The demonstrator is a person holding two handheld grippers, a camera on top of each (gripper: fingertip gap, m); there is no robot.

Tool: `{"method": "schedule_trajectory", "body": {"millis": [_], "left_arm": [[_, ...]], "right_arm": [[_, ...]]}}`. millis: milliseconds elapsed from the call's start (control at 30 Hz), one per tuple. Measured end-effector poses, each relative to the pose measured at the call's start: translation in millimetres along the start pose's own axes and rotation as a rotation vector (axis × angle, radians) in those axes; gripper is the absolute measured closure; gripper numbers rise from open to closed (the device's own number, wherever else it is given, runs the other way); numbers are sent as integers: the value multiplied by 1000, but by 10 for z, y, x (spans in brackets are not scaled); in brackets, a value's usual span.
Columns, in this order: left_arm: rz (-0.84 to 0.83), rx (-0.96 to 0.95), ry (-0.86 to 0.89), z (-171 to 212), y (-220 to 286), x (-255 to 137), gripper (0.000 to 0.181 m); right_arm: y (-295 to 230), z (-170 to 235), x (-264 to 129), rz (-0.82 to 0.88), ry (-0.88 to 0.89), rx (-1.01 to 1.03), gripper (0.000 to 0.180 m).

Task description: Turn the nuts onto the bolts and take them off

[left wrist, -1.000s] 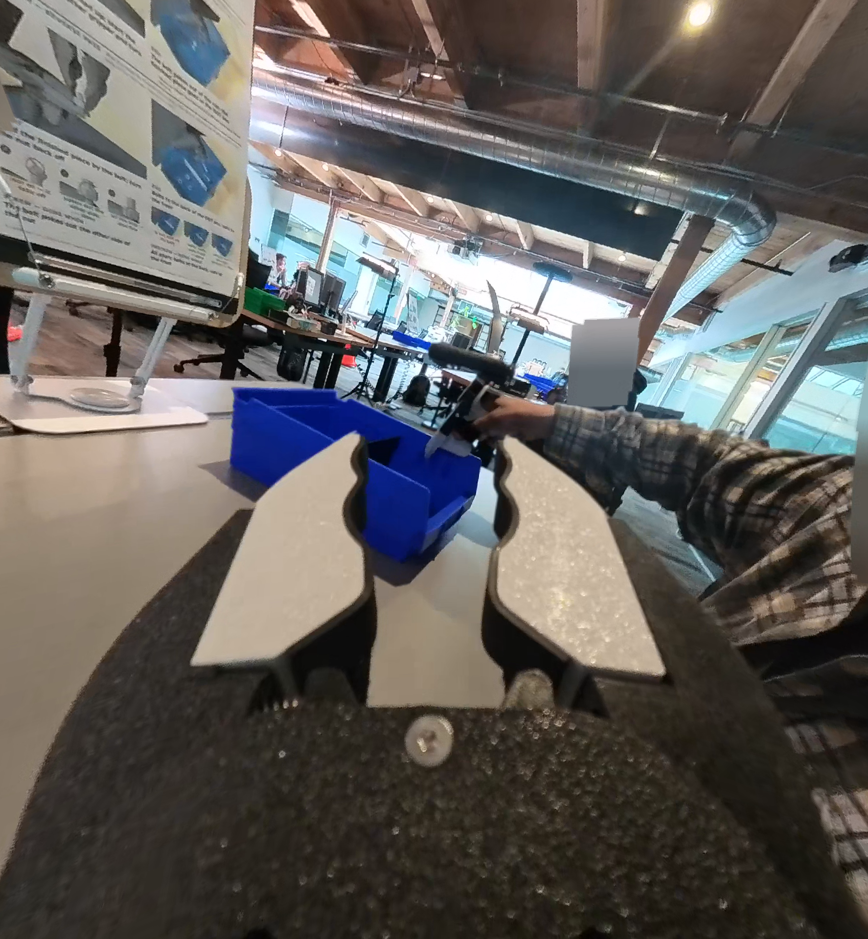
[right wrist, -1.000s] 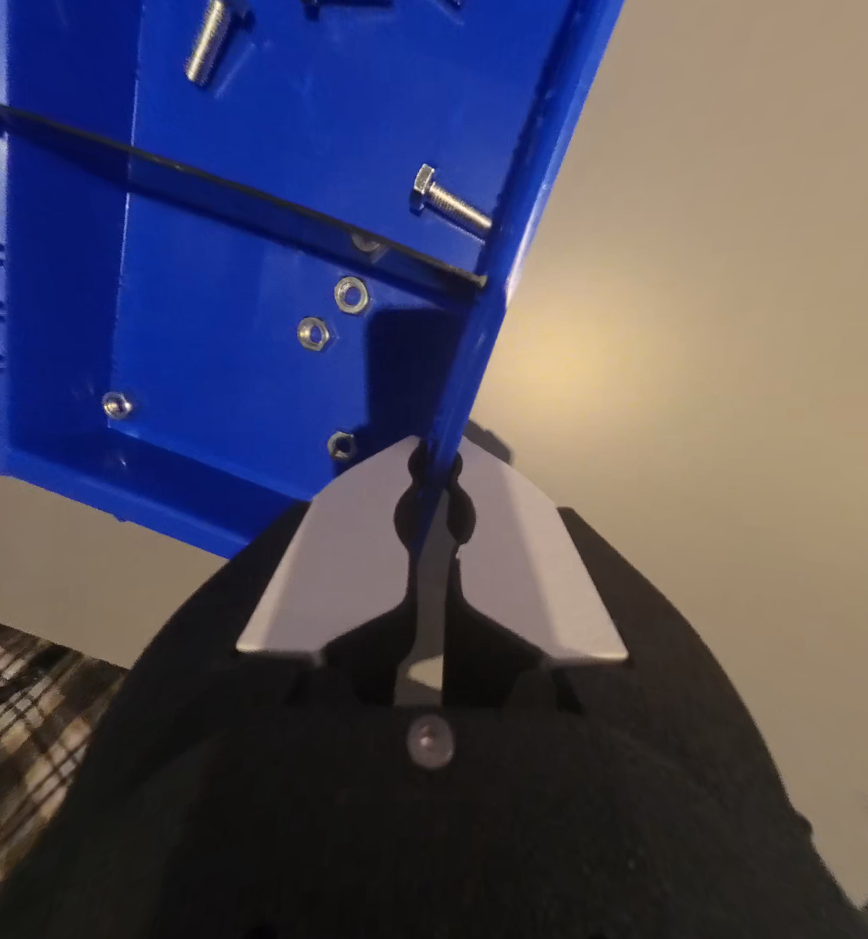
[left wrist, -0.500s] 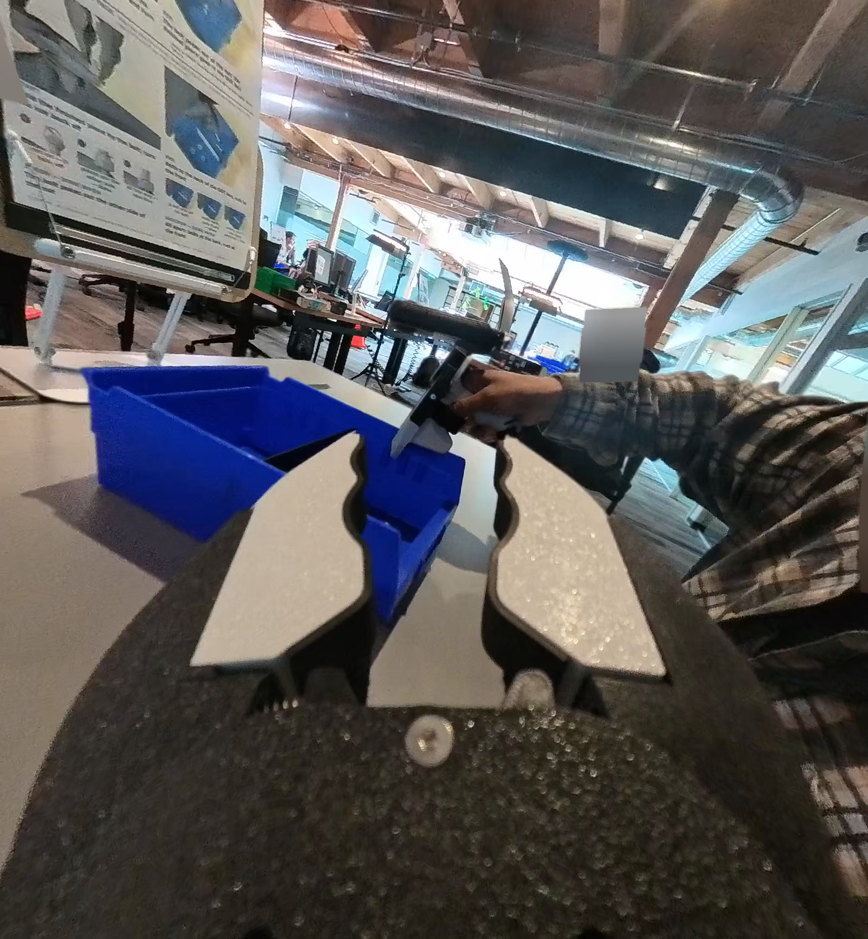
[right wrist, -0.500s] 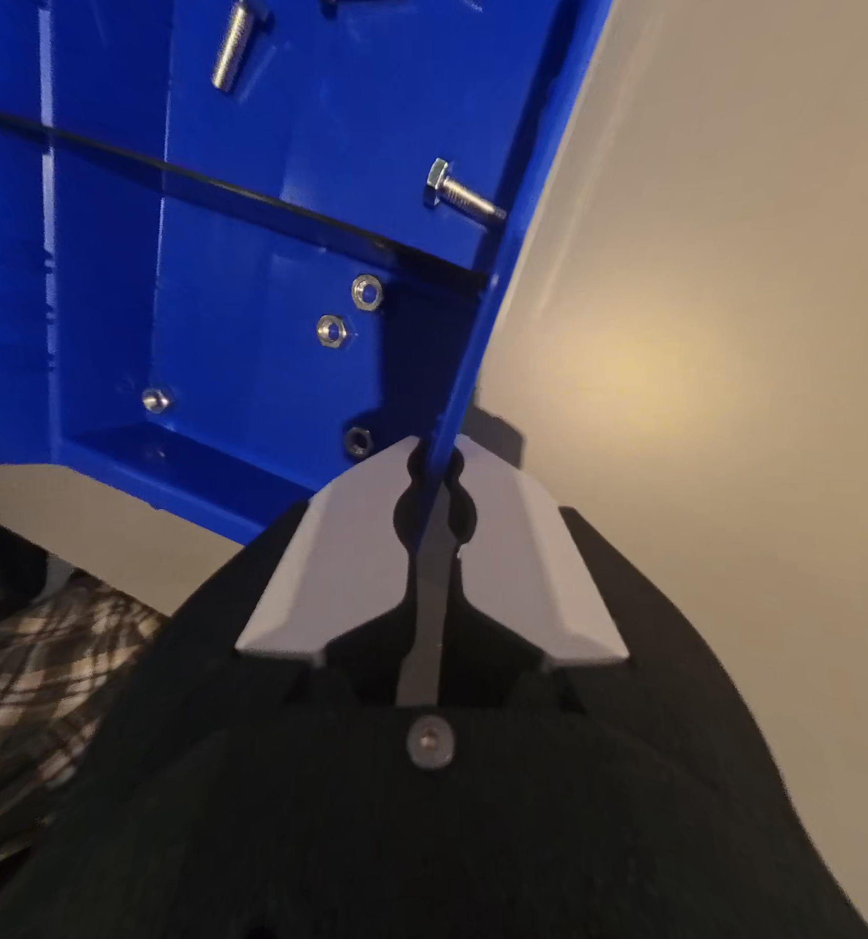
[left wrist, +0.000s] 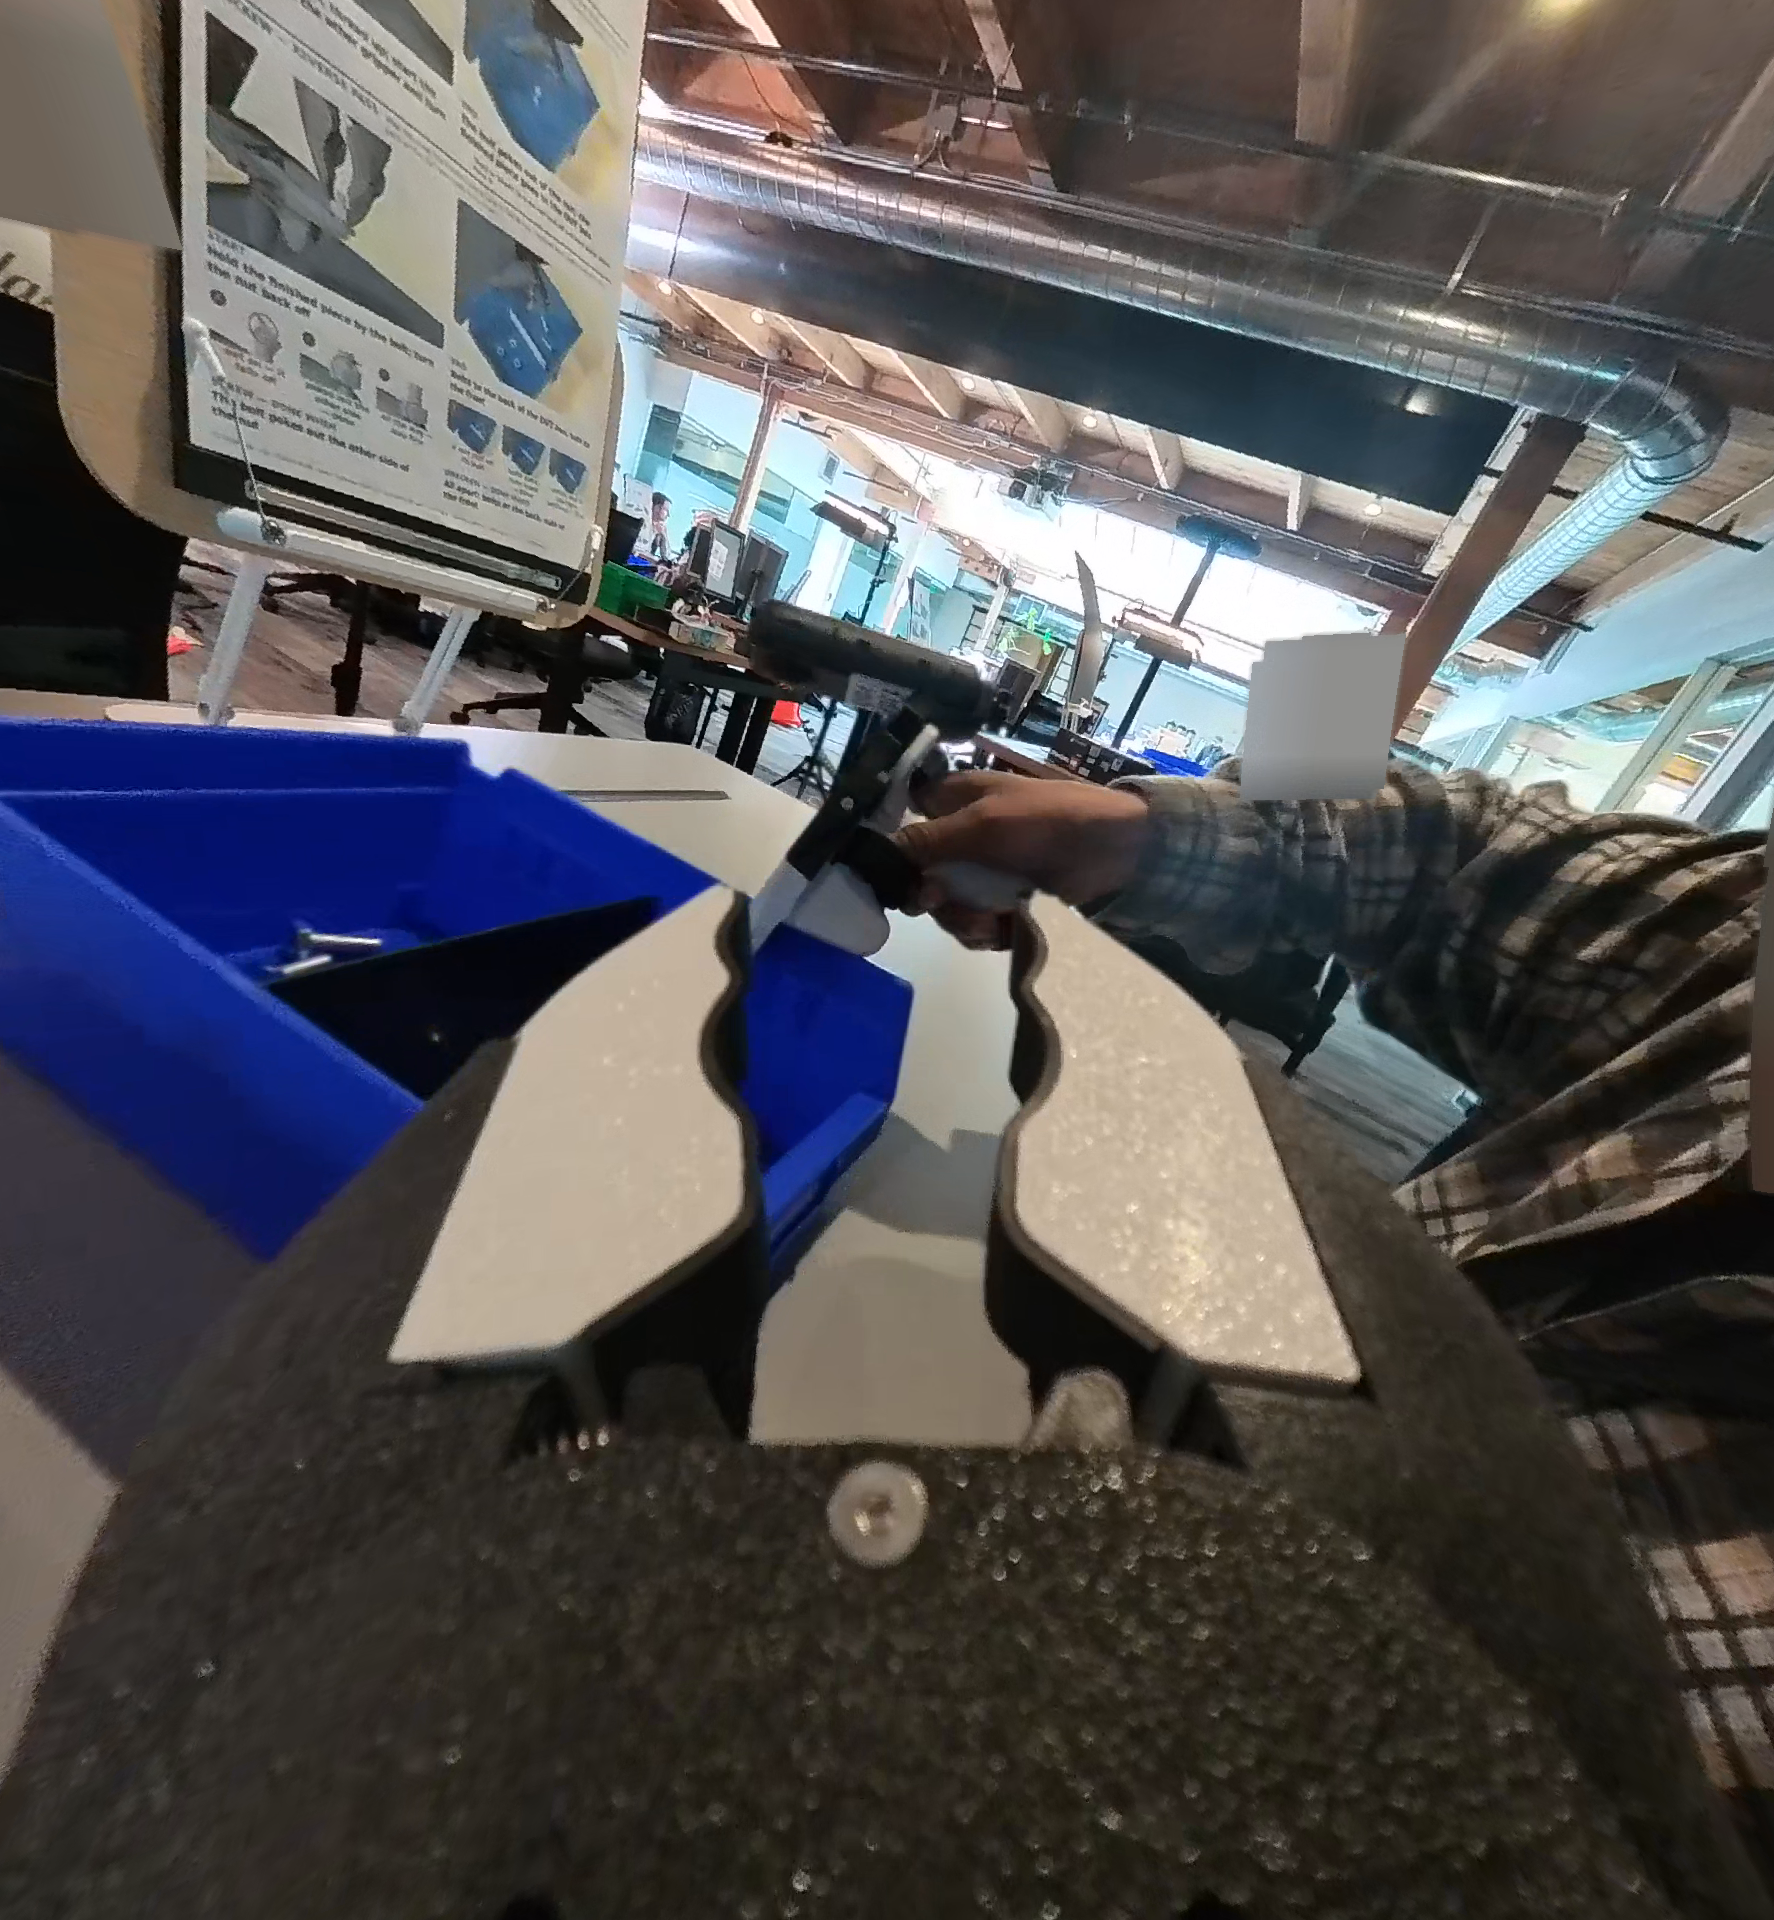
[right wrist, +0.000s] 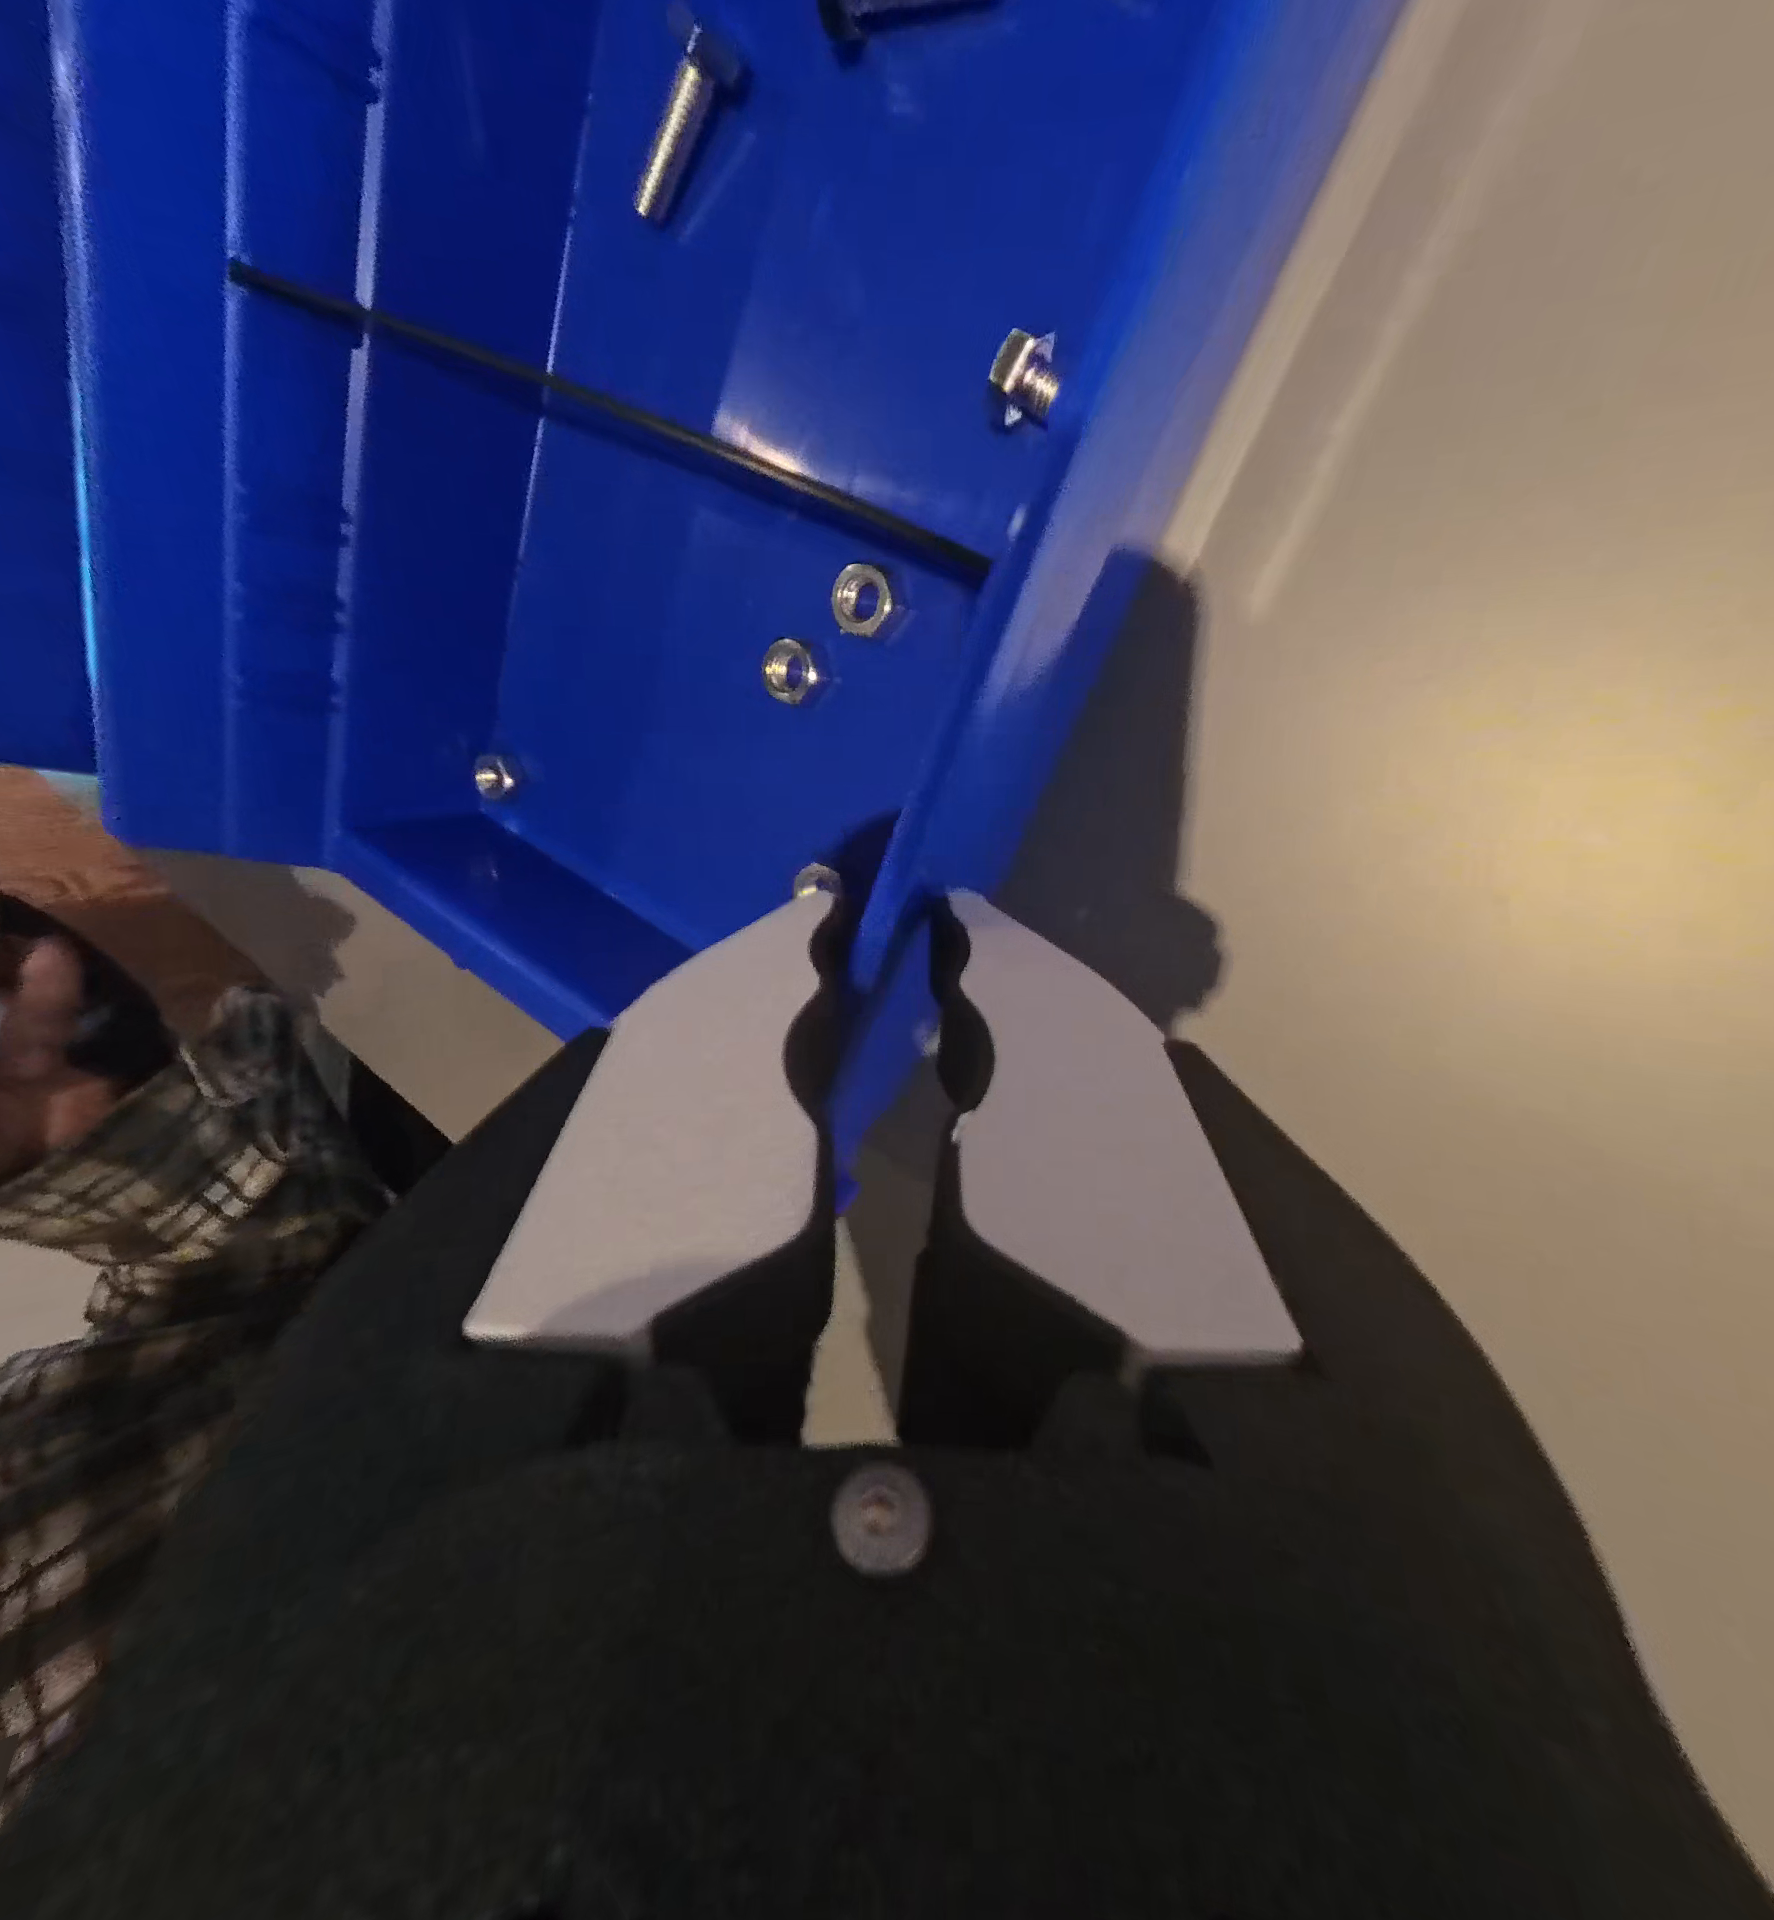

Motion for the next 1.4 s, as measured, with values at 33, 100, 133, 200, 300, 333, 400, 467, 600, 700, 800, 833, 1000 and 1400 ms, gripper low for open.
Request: {"method": "schedule_trajectory", "body": {"millis": [33, 100, 133, 200, 300, 333, 400, 467, 600, 700, 800, 833, 1000, 1400], "left_arm": [[0, -1, -7, 5, 2, 5, 133], [-5, 2, -18, 2, 9, 3, 132], [-11, 7, -19, -9, 14, -6, 132], [-34, 24, -20, -59, 28, -51, 130], [-146, 92, -51, -238, 38, -216, 125], [-210, 128, -68, -338, 33, -305, 123], [-365, 207, -100, -604, 4, -526, 120], [-548, 276, -149, -918, -58, -766, 115], [-963, 337, -344, -1474, -415, -1233, 102], [-1131, 181, -498, -1651, -831, -1506, 93], [-1197, -35, -649, -1579, -1249, -1683, 88], [-1205, -104, -686, -1521, -1367, -1720, 86], [-1288, -294, -877, -1245, -1767, -1807, 84], [-1303, -527, -1156, -912, -2078, -2002, 132]], "right_arm": [[-13, -4, 15, -16, 6, 0, 164], [-26, 16, 27, -87, 26, 16, 158], [-23, 29, 12, -141, 40, 35, 151], [12, 61, -83, -249, 103, 63, 145], [124, 172, -346, -452, 247, 39, 143], [185, 236, -437, -498, 293, 19, 143], [331, 398, -594, -560, 374, -31, 139], [498, 585, -718, -582, 467, -81, 135], [847, 951, -860, -449, 617, -177, 128], [1052, 1164, -923, -361, 667, -204, 124], [1187, 1306, -980, -310, 700, -200, 124], [1214, 1343, -992, -299, 704, -202, 124], [1282, 1485, -1022, -268, 661, -226, 124], [1404, 1662, -1033, -304, 712, -187, 129]]}}
Point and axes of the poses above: each gripper's, where its closed fingertips meet, x out along the fingers, z out of its underside, y = z × x across the jaws, the point moved 10 cm from there along -x, back along the fingers
